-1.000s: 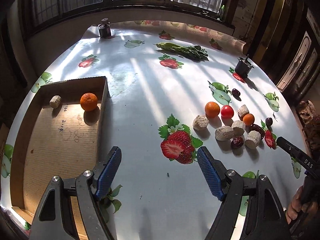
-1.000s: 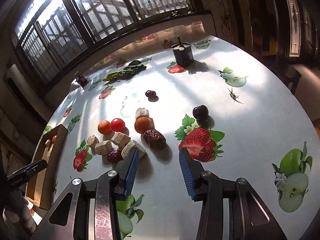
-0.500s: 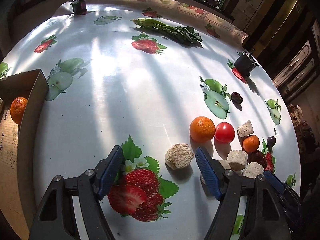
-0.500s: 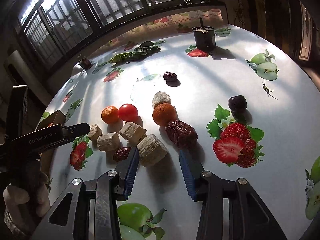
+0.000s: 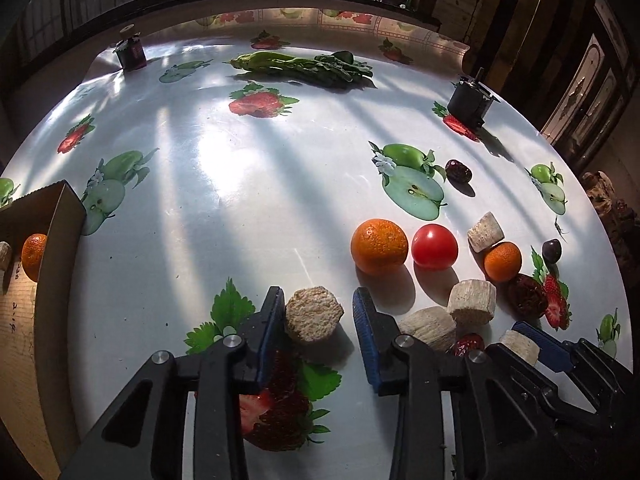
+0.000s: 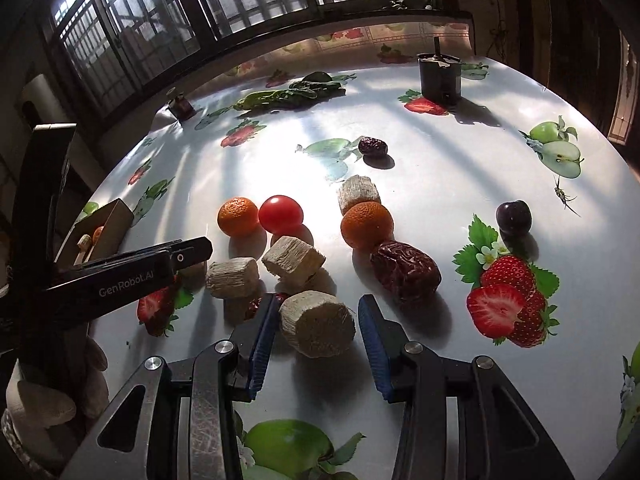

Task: Organize fruits
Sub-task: 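Grasp a rice cake with the left tool while the right tool grasps another, then carry both rice cakes into the cardboard tray and open both tools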

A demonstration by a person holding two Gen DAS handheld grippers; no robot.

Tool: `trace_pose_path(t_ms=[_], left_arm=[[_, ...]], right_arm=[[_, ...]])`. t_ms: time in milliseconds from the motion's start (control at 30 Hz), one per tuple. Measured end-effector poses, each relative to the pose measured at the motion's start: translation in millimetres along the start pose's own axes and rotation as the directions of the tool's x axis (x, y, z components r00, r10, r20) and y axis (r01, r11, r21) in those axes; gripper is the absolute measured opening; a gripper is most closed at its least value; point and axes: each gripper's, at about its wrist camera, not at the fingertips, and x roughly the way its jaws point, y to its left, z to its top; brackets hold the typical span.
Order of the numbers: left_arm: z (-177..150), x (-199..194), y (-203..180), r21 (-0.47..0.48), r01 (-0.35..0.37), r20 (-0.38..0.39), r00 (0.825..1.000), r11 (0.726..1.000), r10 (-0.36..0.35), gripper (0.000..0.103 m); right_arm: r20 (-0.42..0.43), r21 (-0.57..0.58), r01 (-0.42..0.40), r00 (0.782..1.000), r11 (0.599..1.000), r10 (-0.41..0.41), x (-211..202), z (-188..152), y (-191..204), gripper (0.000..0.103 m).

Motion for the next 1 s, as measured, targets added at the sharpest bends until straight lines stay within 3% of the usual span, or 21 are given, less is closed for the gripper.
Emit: trace_pose_path(t_ms=[100, 167, 433, 667, 767, 833, 1000], left_arm=[[-4, -2, -6, 0.037, -0.040, 0.004, 0.999, 0.998, 0.040, 0.027], [-7, -5, -4, 0.019, -0.029, -0.004, 1.000, 0.999, 0.030, 0.027], [-20, -56, 26, -0.134, 0.139, 0.036, 0.990, 0.981, -0.135, 0.027], [-31, -116, 73, -0.191, 0.195, 0.105, 0.978, 0.962, -0.178, 0.027], [-35, -135, 107, -0.226, 0.169, 0.123, 0.982, 0.959, -0.144, 0.027], [-38, -145, 133, -0.243, 0.112, 0.134, 0.988, 0.964, -0.081, 0.028], [-41, -154, 199, -0.307, -0.008, 0.114, 0.992, 0.952, 0.045, 0.028]], right_arm=[[0.008, -0.010, 0.003, 1.000, 1.000, -0.003, -1, -2, 2, 0.039], [0.007, -0.019, 0.004, 1.000, 1.000, -0.003, -3, -4, 4, 0.037], [0.036, -0.039, -0.010, 0.999, 0.999, 0.011, -29, -9, 12, 0.036], [0.045, -0.067, -0.116, 0.992, 0.991, 0.119, -58, -5, 45, 0.036], [0.035, -0.070, -0.211, 0.976, 0.975, 0.214, -67, -3, 67, 0.036], [0.020, -0.080, -0.256, 0.966, 0.963, 0.259, -69, 0, 85, 0.036], [-0.013, -0.146, -0.317, 0.948, 0.937, 0.319, -64, 9, 142, 0.036]])
